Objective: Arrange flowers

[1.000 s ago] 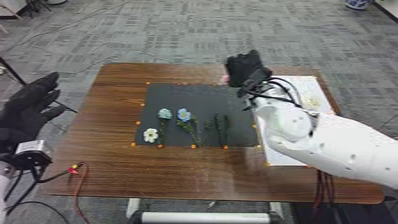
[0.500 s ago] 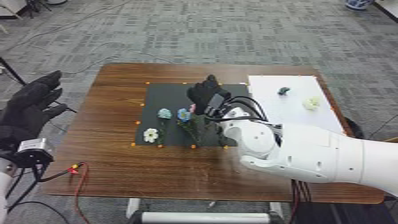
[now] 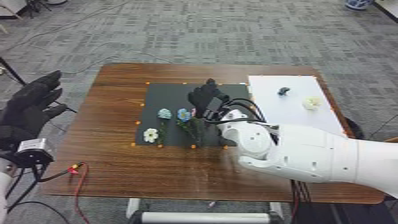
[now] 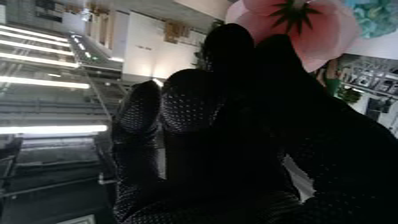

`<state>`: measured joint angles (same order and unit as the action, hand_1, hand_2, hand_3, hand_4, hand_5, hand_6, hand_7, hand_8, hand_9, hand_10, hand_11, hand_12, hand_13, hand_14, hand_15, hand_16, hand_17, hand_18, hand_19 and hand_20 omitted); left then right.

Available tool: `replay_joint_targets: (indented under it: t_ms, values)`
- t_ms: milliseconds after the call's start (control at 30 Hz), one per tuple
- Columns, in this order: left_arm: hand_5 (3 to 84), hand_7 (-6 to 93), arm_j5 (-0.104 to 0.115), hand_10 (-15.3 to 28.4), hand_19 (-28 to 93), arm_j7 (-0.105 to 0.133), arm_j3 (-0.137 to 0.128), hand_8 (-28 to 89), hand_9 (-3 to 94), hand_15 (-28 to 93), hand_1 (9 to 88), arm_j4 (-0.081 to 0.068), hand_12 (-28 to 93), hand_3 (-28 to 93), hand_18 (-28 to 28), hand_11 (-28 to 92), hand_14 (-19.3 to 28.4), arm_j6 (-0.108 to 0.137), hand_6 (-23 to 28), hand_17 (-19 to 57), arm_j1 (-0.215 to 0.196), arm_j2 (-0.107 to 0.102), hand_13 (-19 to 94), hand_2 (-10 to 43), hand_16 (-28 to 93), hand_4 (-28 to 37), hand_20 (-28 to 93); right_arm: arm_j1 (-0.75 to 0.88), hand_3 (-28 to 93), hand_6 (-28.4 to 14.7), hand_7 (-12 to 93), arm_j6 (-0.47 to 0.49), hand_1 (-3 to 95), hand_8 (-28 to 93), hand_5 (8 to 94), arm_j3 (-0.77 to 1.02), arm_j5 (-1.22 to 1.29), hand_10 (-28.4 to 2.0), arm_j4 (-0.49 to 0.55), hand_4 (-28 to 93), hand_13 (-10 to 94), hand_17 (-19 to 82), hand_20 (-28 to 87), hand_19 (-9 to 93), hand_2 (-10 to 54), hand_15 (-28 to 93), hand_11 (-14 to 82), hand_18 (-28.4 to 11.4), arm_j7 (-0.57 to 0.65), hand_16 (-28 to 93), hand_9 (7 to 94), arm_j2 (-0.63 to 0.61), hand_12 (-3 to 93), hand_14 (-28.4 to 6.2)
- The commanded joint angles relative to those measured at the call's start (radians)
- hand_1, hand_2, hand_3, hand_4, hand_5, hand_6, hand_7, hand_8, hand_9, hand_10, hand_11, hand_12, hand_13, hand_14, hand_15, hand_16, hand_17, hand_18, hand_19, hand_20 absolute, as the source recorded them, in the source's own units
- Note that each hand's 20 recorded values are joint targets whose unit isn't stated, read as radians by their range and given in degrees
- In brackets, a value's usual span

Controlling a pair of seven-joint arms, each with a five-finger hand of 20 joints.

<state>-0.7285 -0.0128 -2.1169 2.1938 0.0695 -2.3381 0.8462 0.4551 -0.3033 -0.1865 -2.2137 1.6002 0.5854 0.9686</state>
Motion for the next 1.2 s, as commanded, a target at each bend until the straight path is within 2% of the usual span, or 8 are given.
replay_joint_targets:
  t_ms: [33, 233, 600, 967, 1100, 1200]
  values:
    - [18.6, 17.3, -0.001, 7.1, 33, -0.011, -0.001, -9, 10.2, 24, 22.6, 0.000, 19, 68, 17.7, 9, 8.7, -0.002, 1.6, -18.5, 0.006, 0.003, 0, -4.2, -1, -28.3, 9, 0.009, 88, 4.2, 54, 0.069, 46.2, 3, 71.6, 0.036, -0.014, -3.0, -0.005, -28, 72, 26, 55, 76, -9.5, 61, 23.7, -19.8, -0.013, 50, 83.5, 0.031, 58.1, -2.1]
    - [18.6, 17.3, 0.001, 7.1, 33, -0.010, -0.007, -9, 10.2, 24, 22.7, 0.002, 19, 68, 17.7, 9, 8.7, 0.003, 1.6, -18.5, -0.001, 0.006, 0, -4.3, -1, -28.3, 9, 0.039, 86, 4.4, 54, 0.121, 44.6, 5, 67.0, 0.085, -0.017, -2.6, -0.011, -28, 69, 25, 54, 76, -9.5, 60, 22.3, -19.4, -0.027, 50, 80.1, 0.030, 58.7, -1.0]
    - [18.6, 17.4, 0.000, 7.1, 33, -0.014, -0.004, -9, 10.2, 24, 22.7, -0.003, 19, 68, 17.8, 9, 8.7, -0.001, 1.6, -18.6, 0.012, 0.002, 0, -4.2, -1, -28.3, 9, 0.079, 84, 3.9, 53, 0.157, 40.4, 5, 62.2, 0.157, -0.014, -3.5, -0.036, -28, 67, 24, 54, 75, -9.5, 62, 23.0, -19.7, -0.034, 48, 77.0, 0.036, 58.1, -2.3]
    - [18.6, 17.4, -0.001, 7.0, 33, -0.012, -0.007, -9, 10.2, 24, 22.7, 0.000, 19, 68, 17.8, 9, 8.7, 0.001, 1.6, -18.6, 0.006, 0.006, 0, -4.2, -1, -28.3, 9, 0.093, 84, 3.9, 52, 0.180, 38.8, 5, 61.1, 0.191, -0.023, -3.7, -0.011, -28, 66, 23, 54, 75, -9.5, 65, 23.7, -19.9, -0.047, 44, 75.9, 0.012, 57.2, -3.3]
    - [18.6, 17.4, -0.001, 7.1, 33, -0.011, -0.010, -9, 10.1, 24, 22.8, 0.004, 19, 68, 17.8, 9, 8.6, 0.000, 1.6, -18.6, 0.001, 0.011, 0, -4.2, -1, -28.3, 9, 0.131, 84, 3.4, 52, 0.153, 38.3, 4, 59.2, 0.263, -0.042, -4.3, 0.040, -28, 63, 21, 54, 74, -9.5, 65, 23.7, -20.0, -0.038, 43, 74.8, -0.036, 56.8, -4.2]
    - [18.6, 17.5, 0.000, 7.1, 33, -0.010, -0.013, -9, 10.2, 24, 22.7, 0.005, 19, 68, 17.8, 9, 8.7, 0.002, 1.6, -18.5, -0.002, 0.014, 0, -4.2, -1, -28.3, 9, 0.152, 87, 2.7, 49, 0.101, 35.4, 1, 55.6, 0.313, -0.056, -7.0, 0.066, -28, 59, 21, 55, 75, -9.5, 68, 33.2, -20.2, 0.005, 38, 66.3, -0.092, 47.2, -5.6]
